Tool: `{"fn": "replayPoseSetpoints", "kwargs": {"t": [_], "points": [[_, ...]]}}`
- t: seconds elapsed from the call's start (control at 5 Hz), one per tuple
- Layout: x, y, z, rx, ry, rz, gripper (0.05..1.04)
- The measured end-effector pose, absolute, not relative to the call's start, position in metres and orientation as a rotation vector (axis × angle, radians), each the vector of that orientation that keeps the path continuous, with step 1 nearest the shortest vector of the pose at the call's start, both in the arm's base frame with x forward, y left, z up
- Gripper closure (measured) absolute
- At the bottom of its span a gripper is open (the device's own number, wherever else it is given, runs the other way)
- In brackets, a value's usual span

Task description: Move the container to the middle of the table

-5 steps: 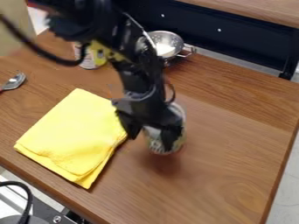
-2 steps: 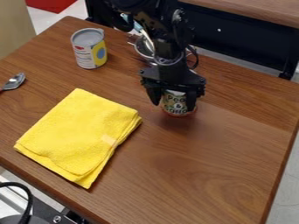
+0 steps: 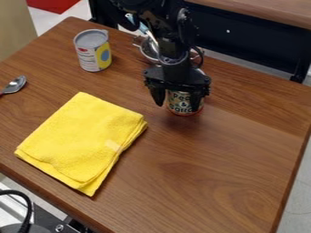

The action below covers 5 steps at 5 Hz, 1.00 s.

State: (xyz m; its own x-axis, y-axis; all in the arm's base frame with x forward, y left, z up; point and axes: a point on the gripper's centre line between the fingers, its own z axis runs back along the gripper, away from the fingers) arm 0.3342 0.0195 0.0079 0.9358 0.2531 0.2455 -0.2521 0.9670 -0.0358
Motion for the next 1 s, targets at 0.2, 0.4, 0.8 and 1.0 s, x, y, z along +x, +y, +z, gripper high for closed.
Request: {"fn": "replayPoseSetpoints", "kwargs": {"t": [0.2,0.4,0.8,1.0], "points": [[0.326,0.017,0.008,-0.02,-0.228,0.246,0.088],[0.313,0.016,0.021,-0.045,-0.239,0.222,0.088],[0.287,0.024,0.039,-0.07,-0.225,0.169,0.088],[0.268,0.046,0.033,-0.033,-0.221,0.183,0.088]]}}
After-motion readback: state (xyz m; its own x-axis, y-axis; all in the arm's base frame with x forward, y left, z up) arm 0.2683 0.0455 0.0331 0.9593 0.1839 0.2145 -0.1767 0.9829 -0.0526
